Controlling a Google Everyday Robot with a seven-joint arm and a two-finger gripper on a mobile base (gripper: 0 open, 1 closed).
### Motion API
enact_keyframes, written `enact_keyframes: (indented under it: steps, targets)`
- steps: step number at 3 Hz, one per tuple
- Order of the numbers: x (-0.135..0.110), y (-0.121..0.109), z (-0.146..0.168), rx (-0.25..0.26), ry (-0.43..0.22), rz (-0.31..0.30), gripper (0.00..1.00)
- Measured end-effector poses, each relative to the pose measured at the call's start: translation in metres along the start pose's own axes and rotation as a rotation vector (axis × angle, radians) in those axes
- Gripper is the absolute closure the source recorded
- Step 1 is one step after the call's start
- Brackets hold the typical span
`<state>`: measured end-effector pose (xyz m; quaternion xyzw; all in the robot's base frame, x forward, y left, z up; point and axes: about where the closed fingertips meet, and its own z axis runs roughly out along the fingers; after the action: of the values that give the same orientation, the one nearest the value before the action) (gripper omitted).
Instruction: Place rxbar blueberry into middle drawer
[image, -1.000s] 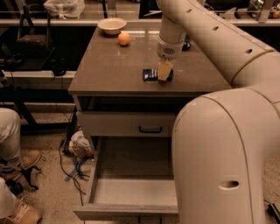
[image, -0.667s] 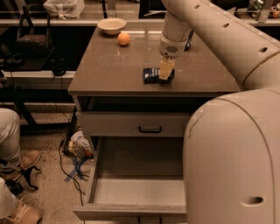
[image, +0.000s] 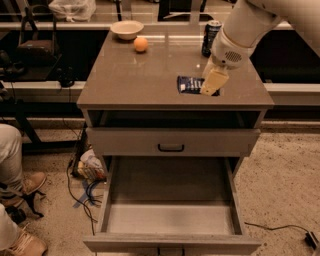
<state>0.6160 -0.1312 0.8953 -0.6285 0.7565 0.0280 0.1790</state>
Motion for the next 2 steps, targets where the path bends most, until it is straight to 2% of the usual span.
enact_keyframes:
  steps: [2]
  targets:
    - [0.0053, 0.0049, 0.0142, -0.039, 0.022, 0.004, 1.0]
